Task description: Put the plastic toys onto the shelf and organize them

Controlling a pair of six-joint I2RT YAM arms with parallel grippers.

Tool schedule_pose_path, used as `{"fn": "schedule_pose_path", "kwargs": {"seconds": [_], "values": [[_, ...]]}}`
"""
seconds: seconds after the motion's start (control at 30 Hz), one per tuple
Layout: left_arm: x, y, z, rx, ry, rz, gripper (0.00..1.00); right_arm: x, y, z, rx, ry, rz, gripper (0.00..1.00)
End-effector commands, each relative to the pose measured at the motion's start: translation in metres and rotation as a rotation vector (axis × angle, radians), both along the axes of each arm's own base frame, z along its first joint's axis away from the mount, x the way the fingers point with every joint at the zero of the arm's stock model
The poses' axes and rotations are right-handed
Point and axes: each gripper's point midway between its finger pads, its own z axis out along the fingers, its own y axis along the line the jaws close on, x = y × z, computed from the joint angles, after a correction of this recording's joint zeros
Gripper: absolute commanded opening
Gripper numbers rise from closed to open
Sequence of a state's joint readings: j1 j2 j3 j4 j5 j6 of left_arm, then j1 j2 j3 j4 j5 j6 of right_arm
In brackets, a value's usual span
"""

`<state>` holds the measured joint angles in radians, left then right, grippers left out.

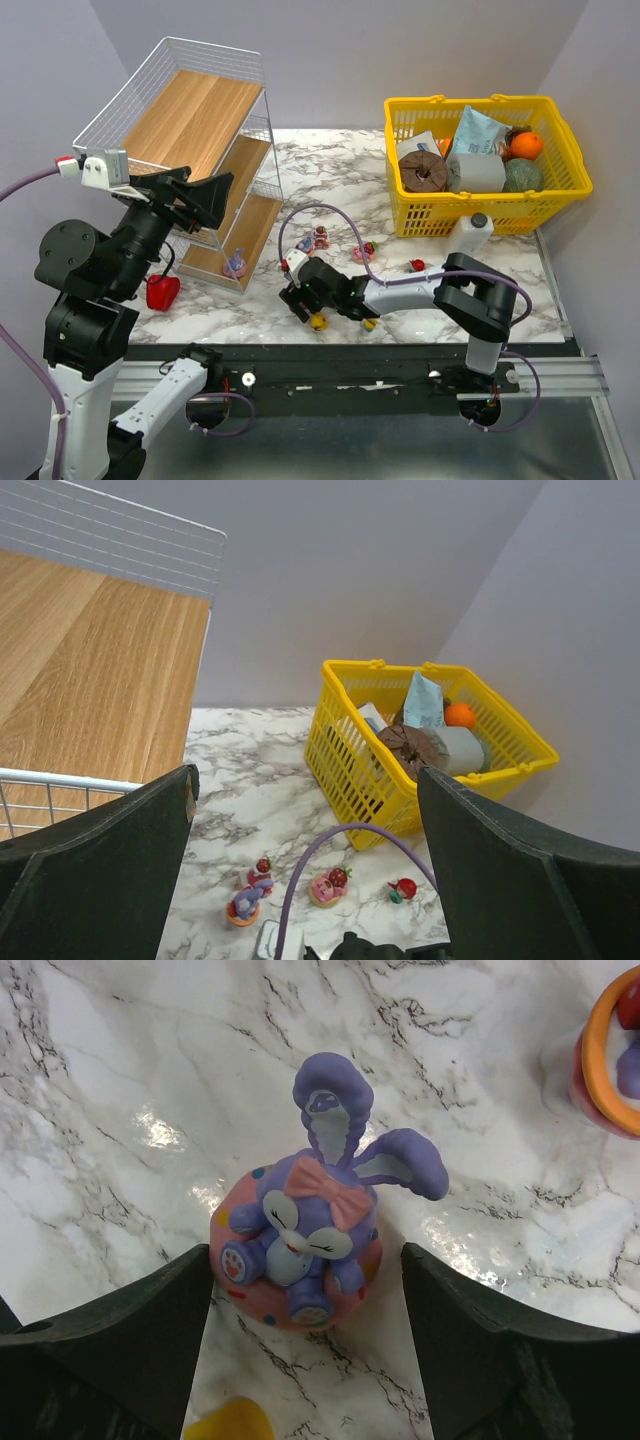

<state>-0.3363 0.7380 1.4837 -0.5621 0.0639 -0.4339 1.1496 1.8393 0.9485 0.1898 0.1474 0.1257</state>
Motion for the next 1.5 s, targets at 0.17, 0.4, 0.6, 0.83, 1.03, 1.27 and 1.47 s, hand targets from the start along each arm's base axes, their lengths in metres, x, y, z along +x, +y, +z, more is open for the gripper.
{"fn": "schedule_pose_path", "kwargs": {"seconds": [0.17,0.4,0.6,0.83,1.03,1.27,1.47], "values": [[0.000,-0.001,0.020,-0.001,-0.055,-0.006,0.99,-0.007,0.014,0.005,-0.001,0.114,-0.009,0.81],[0.006,-0.001,0.018,0.014,-0.048,0.004,0.99,-0.003,0.025,0.002,0.001,0.159,-0.056,0.79],[0.007,0.001,0.017,0.024,-0.046,0.020,0.99,-0.002,0.008,-0.015,-0.065,0.178,-0.140,0.74],[0.009,0.003,0.012,0.038,-0.025,0.033,0.99,0.003,0.012,-0.011,-0.062,0.160,-0.147,0.32],[0.003,0.002,-0.005,0.050,-0.020,0.015,0.99,0.013,0.028,0.014,-0.011,0.094,-0.098,0.08],[-0.008,0.007,-0.014,0.096,-0.054,0.021,0.99,0.023,0.052,0.056,0.065,0.020,-0.014,0.01],[-0.015,0.016,-0.015,0.101,-0.100,0.058,0.99,0.050,0.070,0.074,0.165,-0.008,-0.005,0.01]]}}
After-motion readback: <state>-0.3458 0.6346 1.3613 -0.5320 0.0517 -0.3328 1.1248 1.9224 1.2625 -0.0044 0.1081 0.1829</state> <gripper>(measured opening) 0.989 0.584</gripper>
